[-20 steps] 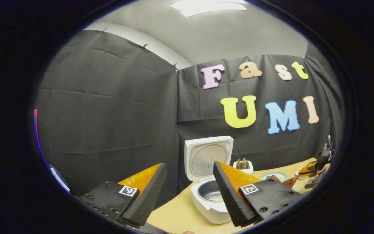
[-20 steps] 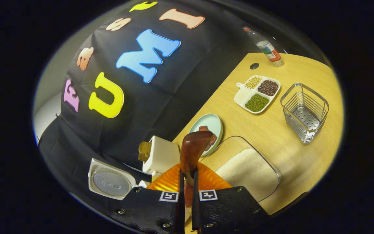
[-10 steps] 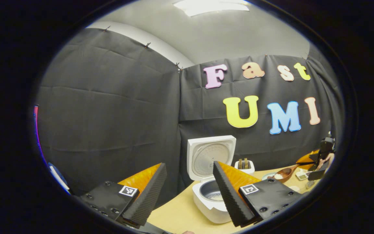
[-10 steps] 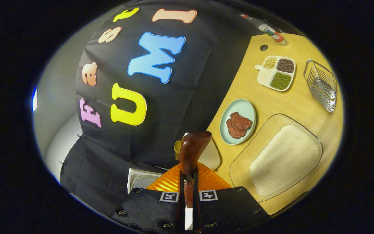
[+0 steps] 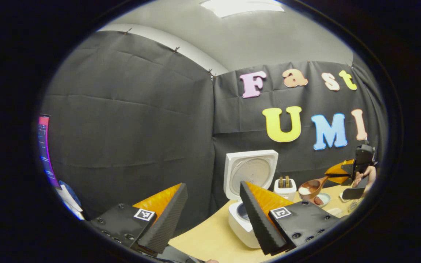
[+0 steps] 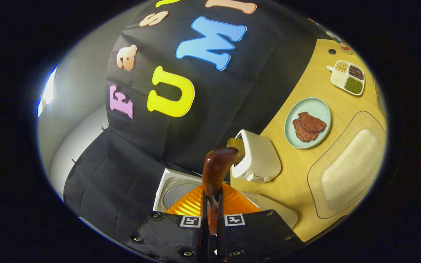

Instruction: Close the left gripper, press the button to open the rice cooker; take a wooden spoon from the chopstick holder with the right hand, scoop a spoonful of rice and pour it into the rice cooker, then put the wooden spoon back into the chopstick holder.

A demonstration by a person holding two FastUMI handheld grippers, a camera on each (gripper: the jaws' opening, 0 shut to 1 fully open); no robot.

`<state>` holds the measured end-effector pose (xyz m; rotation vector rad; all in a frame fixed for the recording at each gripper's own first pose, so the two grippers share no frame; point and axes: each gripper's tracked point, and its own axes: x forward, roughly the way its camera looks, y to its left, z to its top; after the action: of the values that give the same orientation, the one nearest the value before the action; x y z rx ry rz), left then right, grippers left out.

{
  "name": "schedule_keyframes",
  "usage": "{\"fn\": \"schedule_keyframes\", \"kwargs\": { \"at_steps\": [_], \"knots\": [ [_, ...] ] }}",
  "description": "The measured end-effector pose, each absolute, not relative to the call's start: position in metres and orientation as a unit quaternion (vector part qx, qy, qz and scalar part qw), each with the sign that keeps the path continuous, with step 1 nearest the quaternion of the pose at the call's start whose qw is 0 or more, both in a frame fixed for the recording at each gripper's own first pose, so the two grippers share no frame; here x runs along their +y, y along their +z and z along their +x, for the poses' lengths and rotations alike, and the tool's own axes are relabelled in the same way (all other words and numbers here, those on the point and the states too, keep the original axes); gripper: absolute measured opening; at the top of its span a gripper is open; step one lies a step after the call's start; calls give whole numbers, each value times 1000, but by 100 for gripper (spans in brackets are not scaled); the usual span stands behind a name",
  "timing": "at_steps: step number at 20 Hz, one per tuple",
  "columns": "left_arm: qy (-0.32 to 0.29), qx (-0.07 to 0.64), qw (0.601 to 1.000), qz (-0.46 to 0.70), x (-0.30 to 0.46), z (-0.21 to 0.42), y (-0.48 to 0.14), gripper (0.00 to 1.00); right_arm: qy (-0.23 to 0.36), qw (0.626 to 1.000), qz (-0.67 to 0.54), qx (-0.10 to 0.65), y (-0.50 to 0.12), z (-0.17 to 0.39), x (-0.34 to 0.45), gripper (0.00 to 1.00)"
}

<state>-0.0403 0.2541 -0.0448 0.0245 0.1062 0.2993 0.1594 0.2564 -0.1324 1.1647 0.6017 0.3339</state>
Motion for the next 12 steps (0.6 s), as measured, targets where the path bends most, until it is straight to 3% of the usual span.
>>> {"fn": "schedule_keyframes", "kwargs": {
  "at_steps": [1, 5, 6, 12],
  "knots": [
    [154, 55, 986, 13, 258, -44, -44, 95, 160, 782, 533, 280, -133, 160, 264, 9],
    [177, 63, 982, 19, 275, -58, -48, 99, 174, 796, 503, 288, -141, 164, 297, 9],
    [184, 66, 981, 20, 280, -62, -49, 95, 178, 802, 491, 290, -144, 166, 304, 9],
    [219, 82, 972, 18, 301, -85, -58, 95, 208, 835, 412, 302, -166, 166, 352, 8]
  ]
}}
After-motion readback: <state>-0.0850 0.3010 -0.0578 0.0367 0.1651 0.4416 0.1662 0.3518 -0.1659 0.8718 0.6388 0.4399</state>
